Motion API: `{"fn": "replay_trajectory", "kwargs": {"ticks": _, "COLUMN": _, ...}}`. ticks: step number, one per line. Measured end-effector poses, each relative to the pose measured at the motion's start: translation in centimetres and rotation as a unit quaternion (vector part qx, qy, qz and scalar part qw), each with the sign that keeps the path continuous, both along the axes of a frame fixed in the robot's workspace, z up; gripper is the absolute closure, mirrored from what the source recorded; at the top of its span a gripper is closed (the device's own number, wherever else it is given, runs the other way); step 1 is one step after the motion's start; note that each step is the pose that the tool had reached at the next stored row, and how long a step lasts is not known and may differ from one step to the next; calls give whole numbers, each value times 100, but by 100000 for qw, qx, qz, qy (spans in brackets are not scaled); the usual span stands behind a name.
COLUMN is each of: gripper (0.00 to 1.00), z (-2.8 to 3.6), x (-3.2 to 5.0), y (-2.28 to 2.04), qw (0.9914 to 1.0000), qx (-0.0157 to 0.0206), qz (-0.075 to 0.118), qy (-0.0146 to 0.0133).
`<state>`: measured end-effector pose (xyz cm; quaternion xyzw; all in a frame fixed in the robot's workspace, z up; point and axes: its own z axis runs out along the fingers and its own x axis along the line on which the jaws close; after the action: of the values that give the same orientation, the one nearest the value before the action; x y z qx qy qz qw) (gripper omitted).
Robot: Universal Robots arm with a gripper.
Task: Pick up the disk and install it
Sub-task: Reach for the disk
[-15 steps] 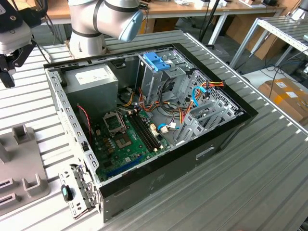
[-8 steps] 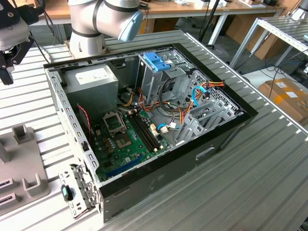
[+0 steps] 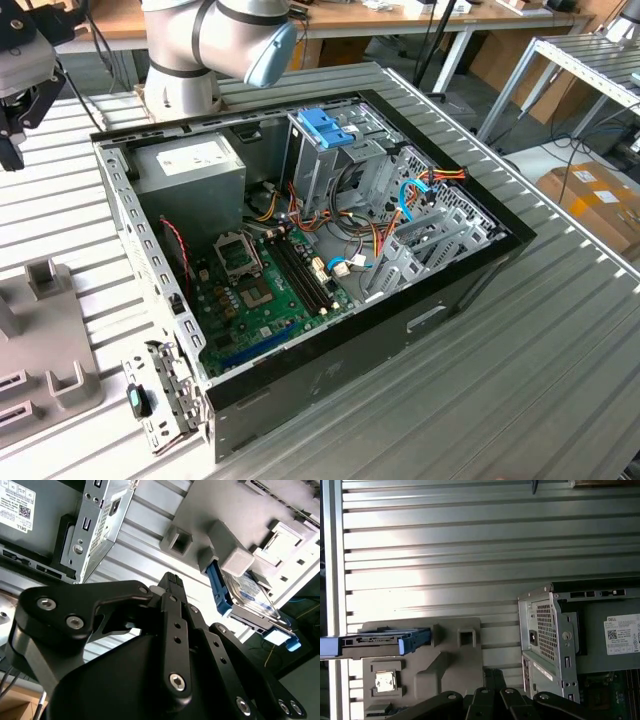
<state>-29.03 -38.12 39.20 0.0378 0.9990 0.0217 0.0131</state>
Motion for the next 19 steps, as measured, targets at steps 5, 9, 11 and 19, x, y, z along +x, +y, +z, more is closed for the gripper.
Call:
{"fn": "replay_trajectory", "kwargs": {"ticks": 5, "gripper": 89, "z": 0, "x": -8, "y": 3, "qw": 100000, "qx": -3, "qz": -14, "qy": 3}}
{"fn": "replay_trajectory", "kwargs": {"ticks": 9, "gripper": 89, "z": -2, "x": -58, "y": 3, "qw": 100000, "qx": -1, "qz": -6, "qy": 1}}
{"fn": "replay_trajectory", "kwargs": {"ticks": 11, "gripper": 89, "z": -3, "x": -91, "y": 3, "qw": 100000, "qx": 0, "qz": -3, "qy": -2}}
{"fn": "replay_trajectory", "kwargs": {"ticks": 19, "gripper": 89, "z": -15, "x": -276, "y": 5, "qw": 100000, "qx": -4, "qz": -5, "qy": 0}}
